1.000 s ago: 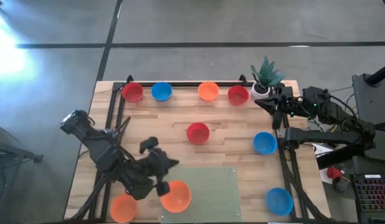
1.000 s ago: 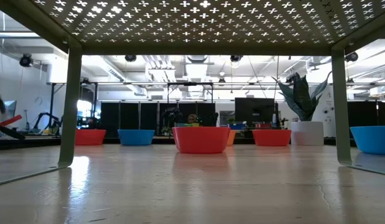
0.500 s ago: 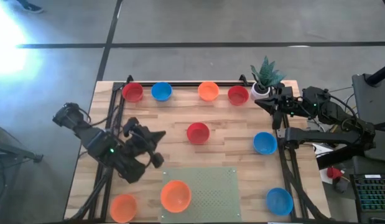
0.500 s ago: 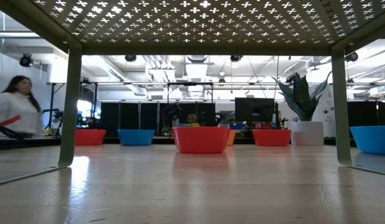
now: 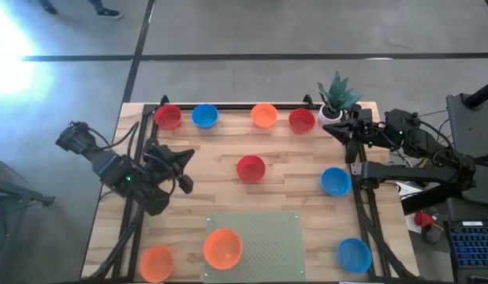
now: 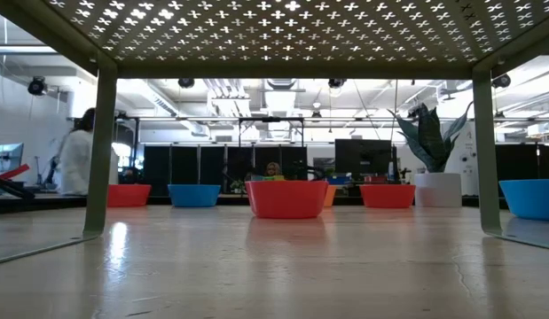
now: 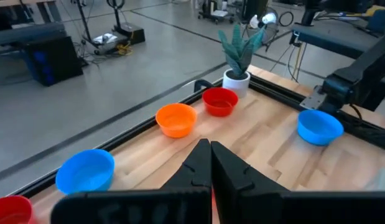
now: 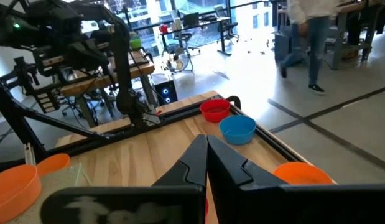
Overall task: Pick & Place Mini bowls
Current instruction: Put the bottom red bowl on the shelf
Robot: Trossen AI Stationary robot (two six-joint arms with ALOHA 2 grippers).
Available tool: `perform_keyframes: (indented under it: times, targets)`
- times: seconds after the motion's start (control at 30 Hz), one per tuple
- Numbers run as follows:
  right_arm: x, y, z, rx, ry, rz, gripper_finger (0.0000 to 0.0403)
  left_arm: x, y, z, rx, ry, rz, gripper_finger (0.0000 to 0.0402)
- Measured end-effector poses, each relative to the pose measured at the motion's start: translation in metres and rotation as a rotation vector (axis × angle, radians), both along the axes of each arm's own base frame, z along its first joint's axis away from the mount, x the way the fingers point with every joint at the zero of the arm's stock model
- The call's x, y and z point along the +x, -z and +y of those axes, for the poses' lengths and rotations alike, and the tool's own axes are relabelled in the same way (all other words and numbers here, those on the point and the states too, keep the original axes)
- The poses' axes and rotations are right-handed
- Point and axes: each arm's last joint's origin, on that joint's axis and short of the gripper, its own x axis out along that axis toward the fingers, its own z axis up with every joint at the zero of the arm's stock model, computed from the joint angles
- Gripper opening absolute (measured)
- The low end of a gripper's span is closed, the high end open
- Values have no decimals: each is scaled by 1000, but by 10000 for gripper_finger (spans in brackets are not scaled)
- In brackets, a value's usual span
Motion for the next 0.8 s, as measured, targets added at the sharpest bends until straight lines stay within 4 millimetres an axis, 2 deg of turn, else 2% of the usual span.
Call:
perform_keyframes:
  times: [0.17, 0.53, 0.8]
  targets:
    - [13, 5, -4, 19, 9, 54, 8, -1, 8, 1, 25, -19, -15, 0]
    - [82, 39, -21, 202, 38, 329, 8, -5, 8, 4, 88, 8, 40, 0]
    - [120, 37, -31, 276, 71, 431, 8, -5, 8, 4, 127, 24, 76, 0]
